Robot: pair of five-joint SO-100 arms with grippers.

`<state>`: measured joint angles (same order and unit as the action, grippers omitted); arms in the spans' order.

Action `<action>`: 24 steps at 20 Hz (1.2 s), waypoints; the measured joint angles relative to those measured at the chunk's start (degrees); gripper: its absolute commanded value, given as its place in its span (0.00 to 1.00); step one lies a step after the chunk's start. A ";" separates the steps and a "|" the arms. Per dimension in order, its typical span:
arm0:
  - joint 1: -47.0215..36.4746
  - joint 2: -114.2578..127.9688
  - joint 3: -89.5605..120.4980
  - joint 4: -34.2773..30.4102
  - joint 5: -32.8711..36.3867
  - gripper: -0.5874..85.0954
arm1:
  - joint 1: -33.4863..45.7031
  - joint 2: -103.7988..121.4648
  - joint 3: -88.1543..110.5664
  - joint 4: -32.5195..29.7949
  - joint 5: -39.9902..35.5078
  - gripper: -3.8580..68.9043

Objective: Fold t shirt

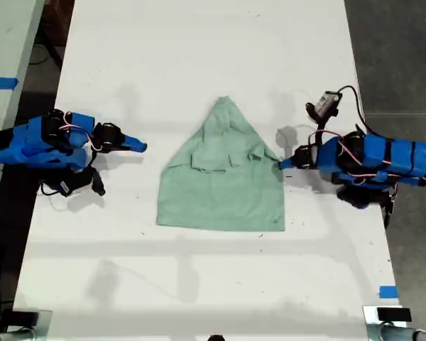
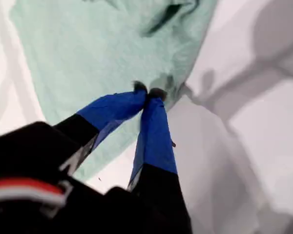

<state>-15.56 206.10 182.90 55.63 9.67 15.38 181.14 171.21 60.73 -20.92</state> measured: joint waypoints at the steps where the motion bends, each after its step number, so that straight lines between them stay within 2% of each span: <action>1: 0.00 0.00 0.00 0.00 0.00 0.01 | -0.09 -9.32 -2.99 -3.60 0.44 0.24; 3: 0.00 0.00 0.00 0.00 0.00 0.01 | -1.85 -29.44 -10.99 -7.56 3.08 0.25; 4: 0.00 0.00 0.00 0.00 0.00 0.01 | -3.60 -38.94 -16.17 -6.94 5.45 0.25; 8: 0.00 0.00 0.00 0.00 0.00 0.01 | -13.01 -60.47 -35.95 2.64 14.94 0.25; 9: 0.00 0.00 0.00 0.00 0.00 0.01 | -14.15 -63.19 -38.32 3.69 16.08 0.17; 11: 0.00 0.00 0.00 0.00 0.00 0.01 | -15.03 -66.45 -39.99 4.04 17.23 0.09; 14: 0.00 0.00 0.00 0.00 0.00 0.01 | -15.21 -66.09 -40.08 4.31 17.14 0.08; 18: 0.00 0.00 0.00 0.00 0.00 0.01 | -15.21 -64.25 -46.32 9.76 14.24 0.08; 24: 0.00 0.00 0.00 0.00 0.00 0.01 | -18.90 -87.19 -82.62 16.35 6.59 0.08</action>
<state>-15.56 206.10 182.90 55.63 9.67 -3.52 93.96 88.59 77.08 -14.33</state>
